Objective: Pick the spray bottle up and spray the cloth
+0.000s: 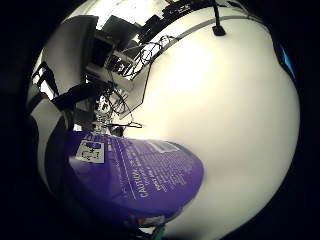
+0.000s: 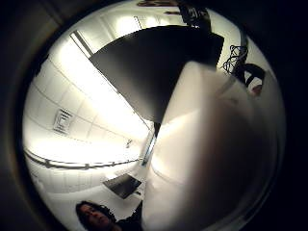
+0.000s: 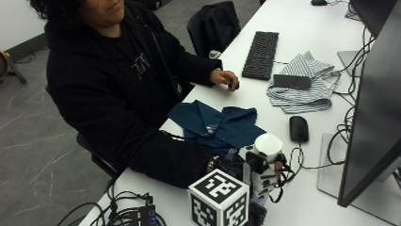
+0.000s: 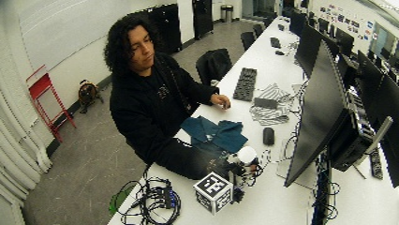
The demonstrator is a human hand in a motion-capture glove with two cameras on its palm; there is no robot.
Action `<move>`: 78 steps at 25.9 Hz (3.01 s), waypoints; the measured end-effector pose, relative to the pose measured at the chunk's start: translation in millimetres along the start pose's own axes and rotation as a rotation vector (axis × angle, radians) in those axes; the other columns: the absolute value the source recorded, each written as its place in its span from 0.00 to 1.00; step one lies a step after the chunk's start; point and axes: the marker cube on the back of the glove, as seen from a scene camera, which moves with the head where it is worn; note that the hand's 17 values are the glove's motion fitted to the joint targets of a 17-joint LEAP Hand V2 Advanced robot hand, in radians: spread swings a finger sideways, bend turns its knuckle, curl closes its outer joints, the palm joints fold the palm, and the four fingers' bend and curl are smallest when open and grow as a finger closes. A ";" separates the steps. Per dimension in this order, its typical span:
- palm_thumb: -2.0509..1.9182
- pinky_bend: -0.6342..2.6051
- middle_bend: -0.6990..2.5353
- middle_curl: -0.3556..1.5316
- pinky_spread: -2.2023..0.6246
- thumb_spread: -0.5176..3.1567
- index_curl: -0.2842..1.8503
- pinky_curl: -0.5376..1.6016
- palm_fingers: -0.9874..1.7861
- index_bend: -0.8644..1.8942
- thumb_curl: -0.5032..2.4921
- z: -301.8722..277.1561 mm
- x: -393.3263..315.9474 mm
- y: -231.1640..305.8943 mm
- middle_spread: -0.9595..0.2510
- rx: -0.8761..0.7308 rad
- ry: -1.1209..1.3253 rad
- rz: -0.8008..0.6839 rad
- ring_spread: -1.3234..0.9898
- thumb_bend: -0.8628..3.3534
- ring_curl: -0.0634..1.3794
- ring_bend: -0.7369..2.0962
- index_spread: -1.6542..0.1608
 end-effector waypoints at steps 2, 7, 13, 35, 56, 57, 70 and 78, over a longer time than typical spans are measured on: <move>0.77 0.31 0.38 0.45 0.67 0.20 0.34 0.42 0.85 0.39 0.38 -5.3 -13.6 0.8 0.60 -0.015 0.060 -0.032 0.46 0.20 0.35 0.45 0.73; 0.77 0.32 0.38 0.45 0.67 0.19 0.35 0.43 0.85 0.40 0.39 -10.2 -56.6 2.5 0.61 -0.115 0.278 -0.150 0.46 0.20 0.35 0.45 0.73; 0.77 0.31 0.39 0.46 0.67 0.18 0.36 0.43 0.85 0.41 0.40 -12.3 -93.1 45.8 0.62 -0.338 0.663 -0.214 0.46 0.20 0.36 0.46 0.73; 0.76 0.32 0.39 0.46 0.67 0.16 0.38 0.43 0.85 0.42 0.41 109.4 -89.8 149.5 0.62 -0.793 1.469 -0.297 0.47 0.20 0.36 0.46 0.74; 0.76 0.32 0.39 0.46 0.67 0.17 0.38 0.43 0.84 0.41 0.42 133.6 -81.8 163.4 0.62 -0.883 1.423 -0.397 0.47 0.20 0.36 0.45 0.74; 0.76 0.32 0.39 0.46 0.67 0.17 0.38 0.43 0.84 0.41 0.42 133.5 -86.0 164.3 0.62 -0.872 1.394 -0.426 0.47 0.20 0.36 0.45 0.74; 0.76 0.32 0.39 0.45 0.67 0.17 0.38 0.43 0.84 0.41 0.42 163.3 -151.0 182.9 0.62 -0.862 0.846 -0.645 0.47 0.20 0.36 0.45 0.74; 0.76 0.32 0.39 0.45 0.67 0.17 0.38 0.43 0.84 0.41 0.43 204.2 -184.3 191.3 0.63 -0.820 0.419 -0.661 0.47 0.20 0.36 0.45 0.74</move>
